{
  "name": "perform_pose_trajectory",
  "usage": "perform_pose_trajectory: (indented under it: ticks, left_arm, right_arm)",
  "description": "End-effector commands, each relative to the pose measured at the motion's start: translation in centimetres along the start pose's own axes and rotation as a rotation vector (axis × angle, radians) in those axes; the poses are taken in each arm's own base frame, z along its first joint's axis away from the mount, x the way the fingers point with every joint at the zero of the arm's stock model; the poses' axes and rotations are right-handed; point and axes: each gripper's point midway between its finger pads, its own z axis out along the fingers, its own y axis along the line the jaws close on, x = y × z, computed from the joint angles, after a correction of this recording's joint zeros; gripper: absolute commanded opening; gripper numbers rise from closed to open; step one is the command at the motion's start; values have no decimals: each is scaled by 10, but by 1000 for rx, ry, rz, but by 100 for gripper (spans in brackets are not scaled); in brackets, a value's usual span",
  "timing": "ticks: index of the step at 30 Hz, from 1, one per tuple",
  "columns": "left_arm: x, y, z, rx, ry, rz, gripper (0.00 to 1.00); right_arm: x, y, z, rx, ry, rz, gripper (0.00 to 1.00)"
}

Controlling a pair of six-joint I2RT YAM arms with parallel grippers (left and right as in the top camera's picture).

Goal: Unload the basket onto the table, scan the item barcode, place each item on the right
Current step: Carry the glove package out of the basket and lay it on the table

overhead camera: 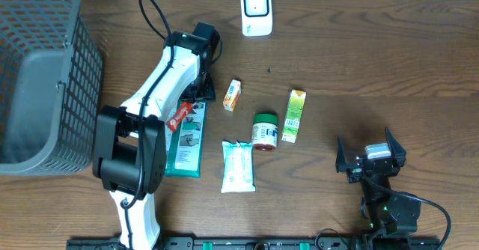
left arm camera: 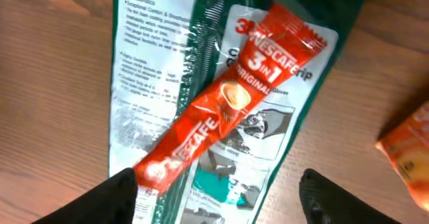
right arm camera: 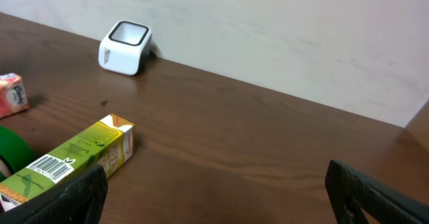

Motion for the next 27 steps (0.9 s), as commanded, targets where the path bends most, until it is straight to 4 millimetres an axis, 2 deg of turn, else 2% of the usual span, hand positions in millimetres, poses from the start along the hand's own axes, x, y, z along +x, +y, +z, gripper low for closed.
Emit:
perform_pose_trajectory:
  ticks: [1, 5, 9, 13, 15, 18, 25, 27]
  left_arm:
    - [-3, 2, -38, 74, -72, 14, 79]
    - [-5, 16, -80, 120, -173, -16, 80]
    - [1, 31, -121, 159, -268, -27, 80]
    - [6, 57, -160, 161, -384, -53, 80]
    - [5, 83, -179, 126, -461, -111, 80]
    - [6, 121, -196, 91, -526, -205, 80]
    - [19, 209, -211, 30, -582, -455, 81]
    - [23, 227, -211, 10, -584, -508, 87]
  right_arm:
    - [0, 1, 0, -4, 0, 13, 99]
    - [0, 1, 0, -4, 0, 13, 99]
    - [0, 1, 0, -4, 0, 13, 99]
    - [0, 1, 0, -4, 0, 13, 99]
    - [0, 1, 0, -4, 0, 13, 99]
    - [0, 1, 0, -4, 0, 13, 99]
    - [0, 1, 0, -4, 0, 13, 99]
    - [0, 1, 0, -4, 0, 13, 99]
